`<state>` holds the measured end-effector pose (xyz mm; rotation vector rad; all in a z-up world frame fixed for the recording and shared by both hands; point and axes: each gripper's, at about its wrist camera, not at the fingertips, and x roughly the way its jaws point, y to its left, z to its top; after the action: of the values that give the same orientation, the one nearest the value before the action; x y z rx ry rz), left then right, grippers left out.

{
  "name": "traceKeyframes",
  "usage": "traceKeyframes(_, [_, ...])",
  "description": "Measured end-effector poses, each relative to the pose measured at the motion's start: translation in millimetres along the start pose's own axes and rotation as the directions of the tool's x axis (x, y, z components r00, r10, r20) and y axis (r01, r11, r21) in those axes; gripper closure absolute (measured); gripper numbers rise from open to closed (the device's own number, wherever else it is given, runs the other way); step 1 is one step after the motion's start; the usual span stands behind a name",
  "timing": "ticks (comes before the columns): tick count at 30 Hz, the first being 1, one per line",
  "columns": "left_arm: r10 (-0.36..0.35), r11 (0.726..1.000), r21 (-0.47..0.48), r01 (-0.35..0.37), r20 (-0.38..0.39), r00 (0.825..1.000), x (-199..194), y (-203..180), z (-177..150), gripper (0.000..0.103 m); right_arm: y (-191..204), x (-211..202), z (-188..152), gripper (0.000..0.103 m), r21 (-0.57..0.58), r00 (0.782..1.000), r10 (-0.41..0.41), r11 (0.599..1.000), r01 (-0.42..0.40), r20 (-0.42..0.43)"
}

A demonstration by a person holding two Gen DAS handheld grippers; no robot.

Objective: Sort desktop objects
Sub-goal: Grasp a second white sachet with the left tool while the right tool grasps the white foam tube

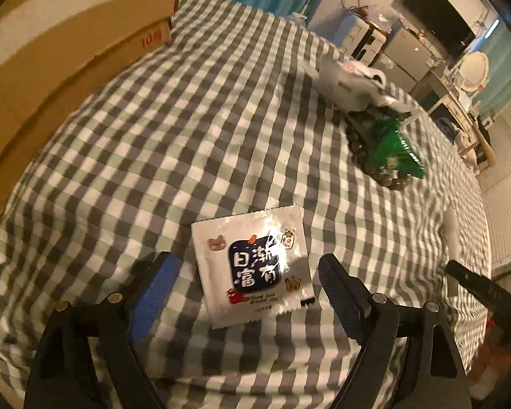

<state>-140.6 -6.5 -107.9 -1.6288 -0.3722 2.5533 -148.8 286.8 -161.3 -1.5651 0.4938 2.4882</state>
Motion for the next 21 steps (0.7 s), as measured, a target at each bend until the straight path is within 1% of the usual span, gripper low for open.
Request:
traceKeyframes(2, [0.036,0.999,0.041,-0.035,-0.021,0.999,5.3,-6.5,0.6,0.016,2.1,4.8,-0.6,0.084,-0.008,1.0,0.002,1.0,-0.002,-0.006])
traceKeyframes(3, [0.046,0.997,0.063,-0.045,-0.017,0.999,4.4,-9.0,0.7,0.032,3.6,7.1,-0.9,0.084,-0.006,1.0,0.009,1.0,-0.009,-0.005])
traceKeyframes(4, [0.056,0.995,0.083,-0.055,-0.003,0.998,0.6,-10.5,0.8,0.057,3.9,8.6,0.5,0.084,-0.002,1.0,0.015,1.0,-0.015,-0.004])
traceKeyframes(5, [0.047,0.995,0.086,-0.047,0.0,0.999,-2.1,-9.9,0.9,0.066,4.7,9.1,0.5,0.084,-0.001,1.0,0.019,1.0,-0.019,-0.006])
traceKeyframes(6, [0.024,0.997,0.077,-0.023,-0.003,1.0,-4.7,-7.8,1.2,0.079,6.2,8.7,-1.2,0.084,-0.001,1.0,0.02,1.0,-0.02,-0.006])
traceKeyframes(7, [-0.007,0.998,0.06,0.008,-0.008,1.0,-8.2,-3.8,1.7,0.083,7.6,9.9,-0.4,0.084,-0.002,1.0,0.02,1.0,-0.02,-0.006])
traceKeyframes(8, [-0.018,0.998,0.054,0.019,-0.007,1.0,-10.7,-1.5,1.8,0.083,8.6,9.9,0.0,0.084,-0.002,1.0,0.023,1.0,-0.023,-0.005])
traceKeyframes(11, [-0.024,0.998,0.055,0.024,-0.006,1.0,-19.5,2.8,-0.9,0.088,16.5,8.0,1.7,0.084,-0.006,0.999,0.04,0.999,-0.04,0.004])
traceKeyframes(12, [-0.034,0.998,0.057,0.035,-0.009,0.999,-21.7,3.7,-3.1,0.091,18.3,5.0,0.7,0.084,-0.009,0.999,0.043,0.999,-0.043,0.008])
traceKeyframes(14, [-0.044,0.997,0.062,0.044,-0.002,0.999,-28.4,2.1,-9.8,0.092,16.5,-6.1,-5.6,0.084,-0.005,0.999,0.05,0.999,-0.05,0.012])
traceKeyframes(16, [-0.04,0.996,0.082,0.039,0.016,0.999,-36.3,-4.9,-16.5,0.093,18.5,-9.7,-8.6,0.084,-0.004,0.998,0.057,0.998,-0.056,0.012])
traceKeyframes(18, [-0.055,0.994,0.101,0.053,0.015,0.998,-40.5,-12.3,-23.2,0.093,18.2,-14.3,-11.4,0.084,-0.001,0.998,0.06,0.998,-0.06,0.013])
traceKeyframes(20, [-0.041,0.991,0.129,0.038,0.024,0.999,-42.3,-18.4,-24.1,0.093,16.6,-20.0,-13.2,0.084,0.019,0.996,0.09,0.996,-0.09,0.018])
traceKeyframes(21, [-0.046,0.989,0.138,0.043,0.025,0.999,-42.8,-21.9,-23.5,0.093,16.5,-22.7,-13.8,0.084,0.021,0.995,0.097,0.995,-0.098,0.02])
